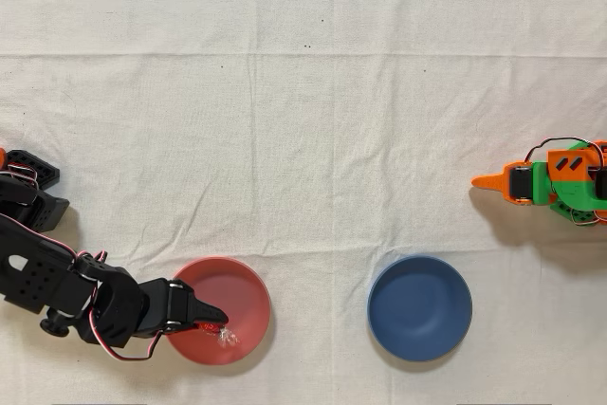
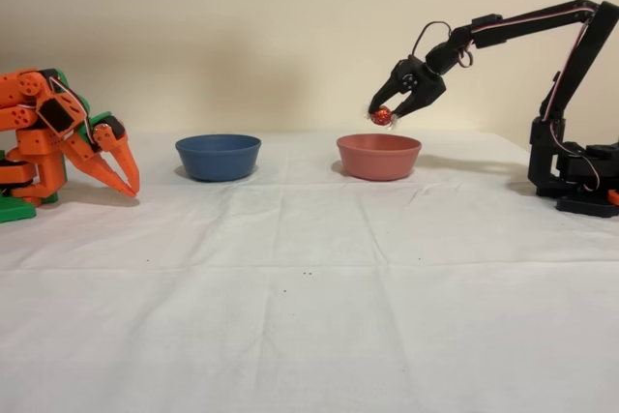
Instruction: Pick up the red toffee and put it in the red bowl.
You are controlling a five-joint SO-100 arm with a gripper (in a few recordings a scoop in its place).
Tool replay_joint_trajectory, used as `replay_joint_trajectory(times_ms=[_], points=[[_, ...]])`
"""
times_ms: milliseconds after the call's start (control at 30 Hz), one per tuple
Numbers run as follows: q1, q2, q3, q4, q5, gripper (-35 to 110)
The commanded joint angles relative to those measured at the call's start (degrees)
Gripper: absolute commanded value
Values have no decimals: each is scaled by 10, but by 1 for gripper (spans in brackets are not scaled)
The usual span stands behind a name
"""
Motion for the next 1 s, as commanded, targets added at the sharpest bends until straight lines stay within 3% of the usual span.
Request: replay_joint_trajectory(times_ms=[0,500,967], points=[[4,7,-9,-14,-9,12],[-3,-13,-15,-22,-7,30],[-5,-17,-36,-10,-8,28]])
